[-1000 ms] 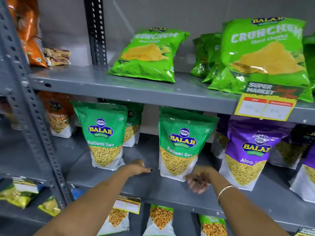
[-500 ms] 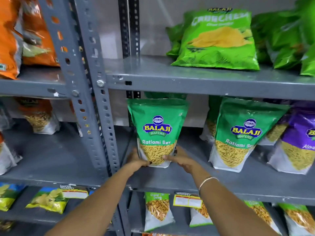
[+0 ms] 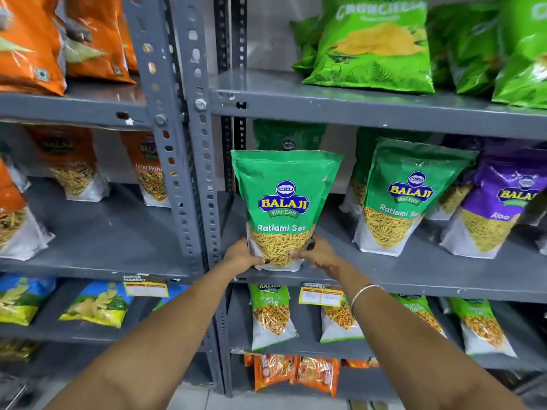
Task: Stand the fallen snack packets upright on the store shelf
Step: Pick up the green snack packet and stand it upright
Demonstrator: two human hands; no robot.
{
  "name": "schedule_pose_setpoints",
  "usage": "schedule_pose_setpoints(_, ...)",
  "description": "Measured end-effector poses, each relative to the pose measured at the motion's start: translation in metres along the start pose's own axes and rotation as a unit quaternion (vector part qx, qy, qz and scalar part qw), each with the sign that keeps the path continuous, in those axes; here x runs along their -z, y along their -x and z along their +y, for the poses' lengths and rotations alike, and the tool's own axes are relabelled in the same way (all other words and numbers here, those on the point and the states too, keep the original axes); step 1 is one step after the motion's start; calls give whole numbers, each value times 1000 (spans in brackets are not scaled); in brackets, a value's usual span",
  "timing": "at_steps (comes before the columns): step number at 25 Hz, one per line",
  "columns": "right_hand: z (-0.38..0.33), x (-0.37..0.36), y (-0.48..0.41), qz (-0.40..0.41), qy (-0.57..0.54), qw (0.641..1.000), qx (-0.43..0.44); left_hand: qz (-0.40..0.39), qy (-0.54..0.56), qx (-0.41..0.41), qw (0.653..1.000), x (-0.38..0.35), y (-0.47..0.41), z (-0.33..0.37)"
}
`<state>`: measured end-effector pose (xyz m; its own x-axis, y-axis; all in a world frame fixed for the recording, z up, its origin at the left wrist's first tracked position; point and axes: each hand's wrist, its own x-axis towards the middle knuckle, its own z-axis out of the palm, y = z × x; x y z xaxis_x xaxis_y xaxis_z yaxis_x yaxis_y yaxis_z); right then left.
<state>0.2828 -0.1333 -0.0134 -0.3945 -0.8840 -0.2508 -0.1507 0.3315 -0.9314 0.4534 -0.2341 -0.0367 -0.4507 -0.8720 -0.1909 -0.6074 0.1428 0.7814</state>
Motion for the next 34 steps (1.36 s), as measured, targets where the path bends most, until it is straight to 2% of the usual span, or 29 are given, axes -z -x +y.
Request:
schedule_pose_setpoints(8,3,-4,2,9,2,1000,8,-22,2,4,1000,5,9,0)
schedule_pose_setpoints(11,3,0,6,-4,25,1000,-1,-61,-91,52,993,11,7,11)
schedule_pose_setpoints(13,5,13,7,-6,72,997,-26,-130,-190,141,963,13,13,30)
schedule_pose_setpoints(15,7,41,11,21,145,988,-57,-267,-274,206,901,7,23,57)
schedule_pose_setpoints(17,17,84,11,35,209,973,-86,-385,-289,186,857,-14,27,80)
schedule_pose_setpoints(19,28,134,13,65,227,963,-127,-413,-229,105,875,-48,21,103)
schedule_pose_setpoints(21,36,180,17,87,211,960,-161,-351,-129,30,927,-82,11,127)
schedule_pose_setpoints(22,39,202,17,94,197,962,-165,-293,-83,7,953,-100,2,140)
schedule_pose_setpoints(24,50,242,3,120,151,975,-110,-175,-13,-18,984,-137,-19,162)
schedule_pose_setpoints(27,66,277,-28,104,6,994,-26,-86,70,-19,994,-178,-47,184)
schedule_pose_setpoints(30,75,280,-45,-2,-29,999,13,-23,132,2,991,-203,-57,187)
schedule_pose_setpoints(34,79,270,-39,-13,-60,997,48,27,147,21,989,-207,-38,187)
